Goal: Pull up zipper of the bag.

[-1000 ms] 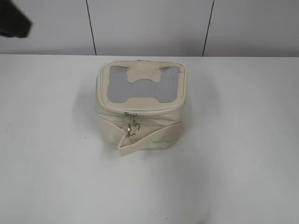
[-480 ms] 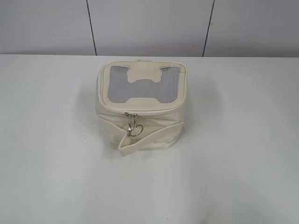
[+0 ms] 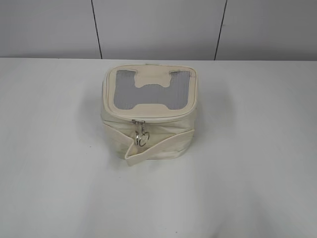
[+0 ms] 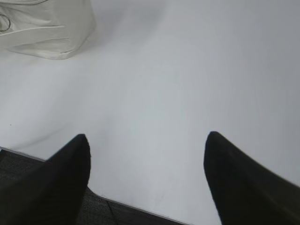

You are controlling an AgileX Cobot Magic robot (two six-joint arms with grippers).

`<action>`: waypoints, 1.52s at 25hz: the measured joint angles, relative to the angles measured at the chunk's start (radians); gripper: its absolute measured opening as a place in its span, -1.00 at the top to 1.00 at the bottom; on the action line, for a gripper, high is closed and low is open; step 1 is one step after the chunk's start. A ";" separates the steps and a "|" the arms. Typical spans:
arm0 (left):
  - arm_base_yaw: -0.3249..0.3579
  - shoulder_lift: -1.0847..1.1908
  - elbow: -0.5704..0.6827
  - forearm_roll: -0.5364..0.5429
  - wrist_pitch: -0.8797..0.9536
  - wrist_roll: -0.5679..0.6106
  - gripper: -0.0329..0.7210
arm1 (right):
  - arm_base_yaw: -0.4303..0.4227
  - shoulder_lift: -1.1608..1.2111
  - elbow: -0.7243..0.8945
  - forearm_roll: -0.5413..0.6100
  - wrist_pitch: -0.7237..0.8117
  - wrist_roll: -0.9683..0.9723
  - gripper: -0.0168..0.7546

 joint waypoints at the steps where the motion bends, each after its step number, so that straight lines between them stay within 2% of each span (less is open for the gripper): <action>1: 0.000 0.000 0.008 -0.003 -0.017 0.000 0.11 | 0.000 0.000 0.001 0.000 -0.002 0.000 -0.57; 10: 0.000 0.000 0.010 -0.004 -0.034 0.007 0.11 | 0.000 0.000 0.001 0.040 -0.008 0.000 -0.57; 16: 0.000 0.000 0.010 -0.066 -0.035 0.119 0.11 | 0.000 0.000 0.001 0.019 -0.008 0.001 -0.57; 30: 0.003 0.000 0.010 -0.075 -0.036 0.128 0.11 | -0.011 0.000 0.001 0.017 -0.009 0.001 -0.56; 32: 0.034 0.000 0.010 -0.075 -0.036 0.129 0.11 | -0.060 0.000 0.001 0.017 -0.009 0.001 -0.56; 36: 0.183 0.000 0.010 -0.075 -0.038 0.129 0.11 | -0.215 -0.022 0.001 0.017 -0.011 0.001 -0.56; 38: 0.253 0.000 0.010 -0.075 -0.038 0.129 0.11 | -0.264 -0.040 0.001 0.017 -0.010 0.002 -0.56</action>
